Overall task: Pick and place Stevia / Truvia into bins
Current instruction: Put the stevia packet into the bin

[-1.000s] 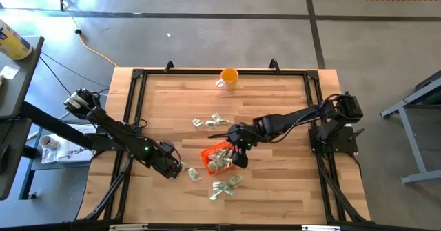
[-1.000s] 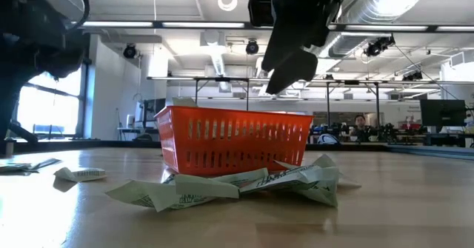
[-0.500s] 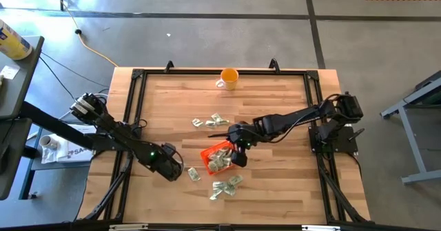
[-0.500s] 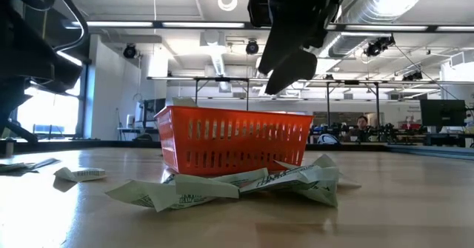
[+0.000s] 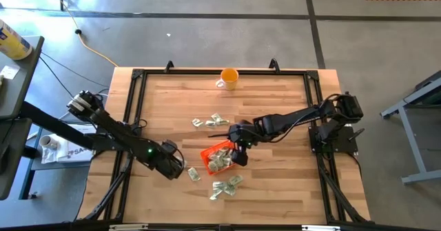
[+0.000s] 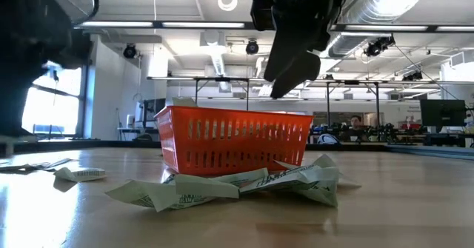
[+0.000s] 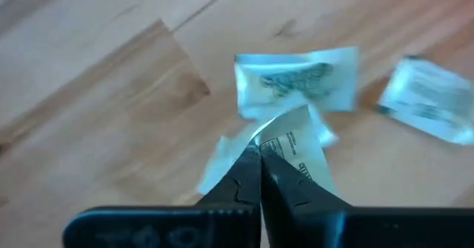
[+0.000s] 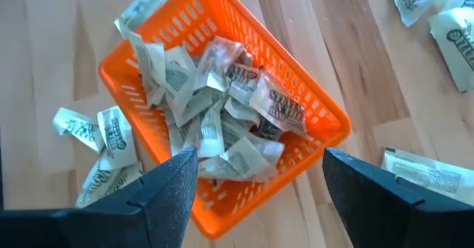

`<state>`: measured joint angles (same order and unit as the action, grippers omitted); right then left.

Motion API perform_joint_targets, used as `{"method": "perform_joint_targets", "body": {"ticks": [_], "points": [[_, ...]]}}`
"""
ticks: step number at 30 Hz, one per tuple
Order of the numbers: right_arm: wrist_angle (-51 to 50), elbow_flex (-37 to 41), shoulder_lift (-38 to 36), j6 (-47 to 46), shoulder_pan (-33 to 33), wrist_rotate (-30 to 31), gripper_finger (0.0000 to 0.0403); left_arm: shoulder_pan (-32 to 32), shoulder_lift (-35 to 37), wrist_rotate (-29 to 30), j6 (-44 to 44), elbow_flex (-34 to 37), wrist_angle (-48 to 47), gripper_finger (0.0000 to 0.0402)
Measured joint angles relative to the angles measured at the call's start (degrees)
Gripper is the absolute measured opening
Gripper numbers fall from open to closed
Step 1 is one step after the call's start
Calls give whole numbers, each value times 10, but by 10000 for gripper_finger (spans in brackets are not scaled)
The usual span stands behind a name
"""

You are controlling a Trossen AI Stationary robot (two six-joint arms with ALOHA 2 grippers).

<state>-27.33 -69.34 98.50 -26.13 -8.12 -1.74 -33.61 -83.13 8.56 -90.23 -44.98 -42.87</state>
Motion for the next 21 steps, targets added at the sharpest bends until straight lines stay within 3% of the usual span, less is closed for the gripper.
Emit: {"method": "perform_joint_targets", "body": {"ticks": [8, 13, 16, 21], "points": [[-9, 0, 0, 8, 0, 2, 280, 7, 63, 36, 36, -53, -26, 21], [-15, 0, -3, 12, 0, -14, 279, 43, 81, 104, 140, -74, 77, 21], [-20, 0, -10, 10, -9, -16, 279, 106, 62, 86, 226, -73, 145, 21], [-73, 0, -43, 7, -38, 24, 279, 210, -7, -20, 351, -73, 322, 21]]}}
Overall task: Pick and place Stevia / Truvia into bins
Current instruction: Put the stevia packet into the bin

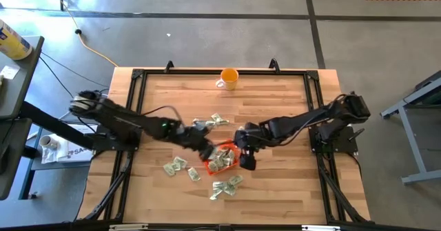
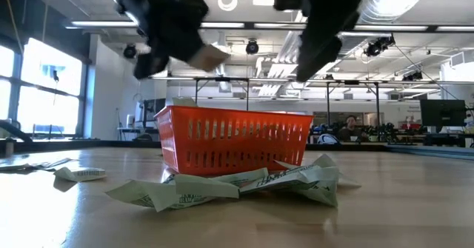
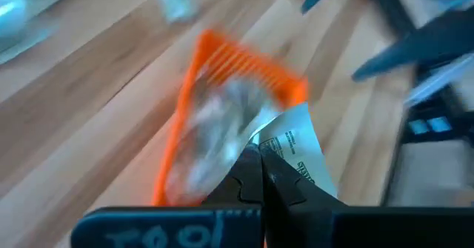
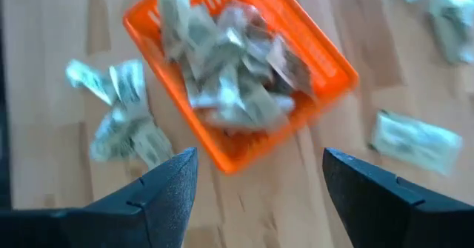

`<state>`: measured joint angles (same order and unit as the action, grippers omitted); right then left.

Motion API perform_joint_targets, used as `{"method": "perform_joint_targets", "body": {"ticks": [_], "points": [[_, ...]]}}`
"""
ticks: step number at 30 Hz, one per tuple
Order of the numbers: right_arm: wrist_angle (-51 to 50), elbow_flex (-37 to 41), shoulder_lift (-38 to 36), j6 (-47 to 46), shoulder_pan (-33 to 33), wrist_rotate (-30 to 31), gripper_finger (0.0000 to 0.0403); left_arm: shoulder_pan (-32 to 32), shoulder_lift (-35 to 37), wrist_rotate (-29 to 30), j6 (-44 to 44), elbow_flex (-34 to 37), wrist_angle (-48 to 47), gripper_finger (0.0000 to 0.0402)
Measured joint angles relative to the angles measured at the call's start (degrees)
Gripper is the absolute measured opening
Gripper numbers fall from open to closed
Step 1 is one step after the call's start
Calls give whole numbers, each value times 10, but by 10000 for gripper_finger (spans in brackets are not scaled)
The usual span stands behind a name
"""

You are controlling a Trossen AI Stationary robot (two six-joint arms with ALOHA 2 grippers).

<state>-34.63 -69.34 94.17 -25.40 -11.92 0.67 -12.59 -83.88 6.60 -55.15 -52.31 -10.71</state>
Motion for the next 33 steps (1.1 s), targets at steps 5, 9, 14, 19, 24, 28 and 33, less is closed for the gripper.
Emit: {"method": "perform_joint_targets", "body": {"ticks": [5, 9, 14, 19, 24, 28, 33], "points": [[-75, 0, -31, -16, -23, 48, 279, 40, -67, -36, 24, -1, 51, 53], [-110, 2, -35, -22, -33, 75, 279, 39, -79, -60, 21, -4, 11, 155], [-104, 9, -32, -13, -25, 50, 279, 33, -39, -163, -21, -3, -62, 268], [-97, 9, -31, 21, 7, 43, 279, -31, 34, -127, -57, -4, -234, 306], [-87, 9, -21, 84, 78, 18, 279, -88, 80, -86, -130, -3, -367, 291], [-45, 9, 28, 168, 132, -26, 279, -126, 104, -55, -185, -4, -371, 268], [-21, 9, 103, 341, 135, -8, 279, -177, 111, -40, -249, -3, -381, 243]]}}
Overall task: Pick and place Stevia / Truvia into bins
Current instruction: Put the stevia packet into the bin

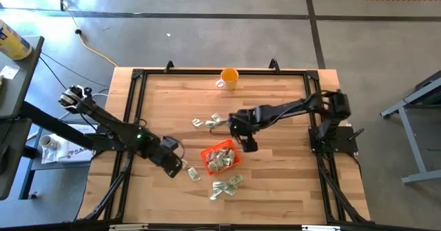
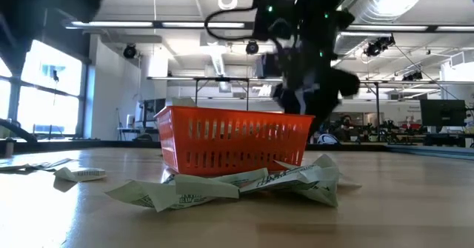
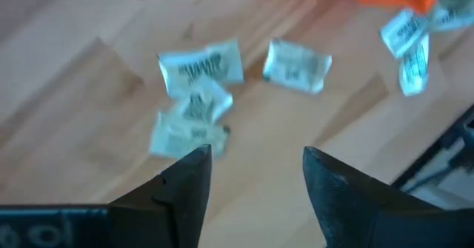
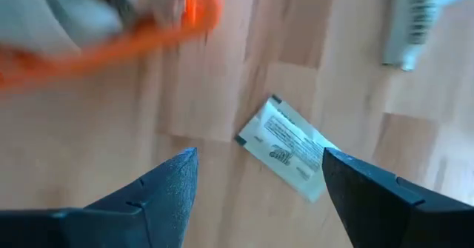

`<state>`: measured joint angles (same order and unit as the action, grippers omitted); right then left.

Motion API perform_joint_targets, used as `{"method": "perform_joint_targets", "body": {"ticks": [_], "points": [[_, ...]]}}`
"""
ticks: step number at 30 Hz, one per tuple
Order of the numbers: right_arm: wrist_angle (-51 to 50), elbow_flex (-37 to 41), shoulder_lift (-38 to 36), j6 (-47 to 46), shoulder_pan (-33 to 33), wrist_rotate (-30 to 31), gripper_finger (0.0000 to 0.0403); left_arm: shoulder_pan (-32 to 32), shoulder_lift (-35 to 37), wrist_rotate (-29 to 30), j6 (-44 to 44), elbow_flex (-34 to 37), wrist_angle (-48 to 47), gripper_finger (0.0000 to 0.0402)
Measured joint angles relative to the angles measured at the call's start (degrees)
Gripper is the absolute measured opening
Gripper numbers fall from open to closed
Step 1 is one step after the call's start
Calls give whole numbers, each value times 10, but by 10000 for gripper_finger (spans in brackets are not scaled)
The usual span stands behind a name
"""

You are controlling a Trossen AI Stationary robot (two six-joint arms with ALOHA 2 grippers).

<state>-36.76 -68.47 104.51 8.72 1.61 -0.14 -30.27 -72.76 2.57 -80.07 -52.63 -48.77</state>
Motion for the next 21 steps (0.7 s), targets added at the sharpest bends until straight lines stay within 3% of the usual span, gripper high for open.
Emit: {"method": "perform_joint_targets", "body": {"ticks": [4, 9, 16, 21], "points": [[2, 0, 40, 87, -2, 35, 279, -46, 1, 2, -56, 0, -7, 229], [5, -3, 66, 97, 16, 9, 261, -93, 1, 27, -119, 0, -19, 215], [21, -2, 72, 71, 62, -63, 164, -119, 1, 46, -148, 0, -25, 198], [19, -3, 91, -8, 94, -79, 93, -118, 1, 48, -142, 0, -24, 188]]}}
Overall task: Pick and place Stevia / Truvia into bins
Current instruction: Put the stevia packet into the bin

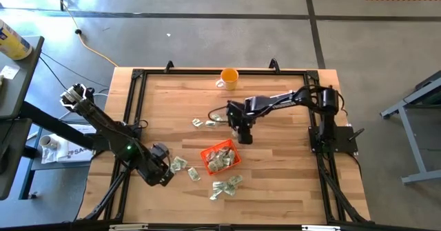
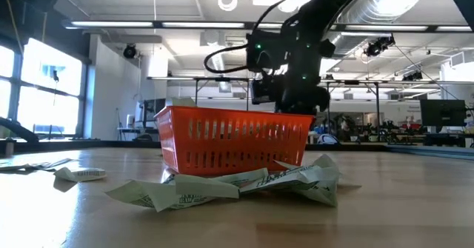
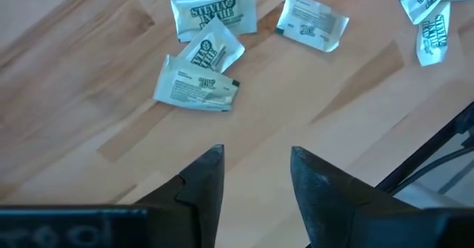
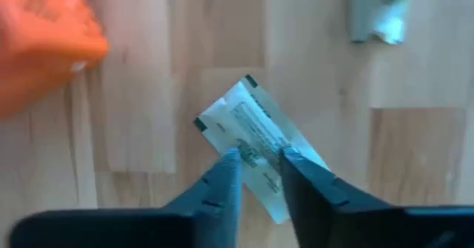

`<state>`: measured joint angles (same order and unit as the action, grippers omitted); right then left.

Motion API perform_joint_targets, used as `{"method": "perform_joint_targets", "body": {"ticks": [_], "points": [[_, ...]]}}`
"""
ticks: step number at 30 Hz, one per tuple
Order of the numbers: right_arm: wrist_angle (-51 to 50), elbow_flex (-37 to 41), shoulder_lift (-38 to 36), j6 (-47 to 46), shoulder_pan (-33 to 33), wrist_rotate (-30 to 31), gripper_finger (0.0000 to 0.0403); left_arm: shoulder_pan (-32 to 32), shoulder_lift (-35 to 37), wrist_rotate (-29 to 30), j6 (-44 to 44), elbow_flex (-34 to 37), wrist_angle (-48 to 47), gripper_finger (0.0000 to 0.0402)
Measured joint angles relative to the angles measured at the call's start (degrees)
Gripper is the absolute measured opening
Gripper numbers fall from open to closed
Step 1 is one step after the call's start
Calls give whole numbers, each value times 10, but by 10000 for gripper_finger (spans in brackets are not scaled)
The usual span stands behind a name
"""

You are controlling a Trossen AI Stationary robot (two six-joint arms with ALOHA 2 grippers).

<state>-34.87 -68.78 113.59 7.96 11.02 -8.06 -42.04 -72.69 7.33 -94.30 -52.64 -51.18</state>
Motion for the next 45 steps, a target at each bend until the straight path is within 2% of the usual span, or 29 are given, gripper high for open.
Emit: {"method": "perform_joint_targets", "body": {"ticks": [5, 10, 16, 20, 23, 27, 31, 34, 37, 40, 45], "points": [[-32, 0, -9, -45, -3, -10, 10, 0, 0, 10, 10, 0, 0, 178], [-56, 8, -67, -107, -36, -4, 4, 0, 0, 30, 13, 0, 0, 171], [14, 4, -171, -216, -101, -19, 1, 0, 0, 57, 18, 0, 0, 165], [59, 3, -185, -258, -145, -8, 1, 0, 0, 70, 26, 0, -6, 166], [9, 3, -171, -260, -160, 52, 5, 0, 0, 71, 26, 0, -13, 165], [-65, 4, -163, -269, -161, 106, 51, 0, 0, 65, 25, 0, -14, 166], [-74, 4, -163, -277, -152, 138, 143, 0, 0, 65, 21, 0, -13, 165], [-70, 3, -157, -277, -140, 140, 222, 0, 0, 64, 21, 0, -12, 165], [-93, 3, -134, -277, -128, 139, 282, 0, 0, 63, 17, 0, -11, 165], [-107, 4, -102, -273, -118, 134, 311, 0, 0, 63, 10, 0, -6, 165], [-92, 4, -51, -248, -118, 146, 310, 0, 0, 63, 10, 0, 18, 166]]}}
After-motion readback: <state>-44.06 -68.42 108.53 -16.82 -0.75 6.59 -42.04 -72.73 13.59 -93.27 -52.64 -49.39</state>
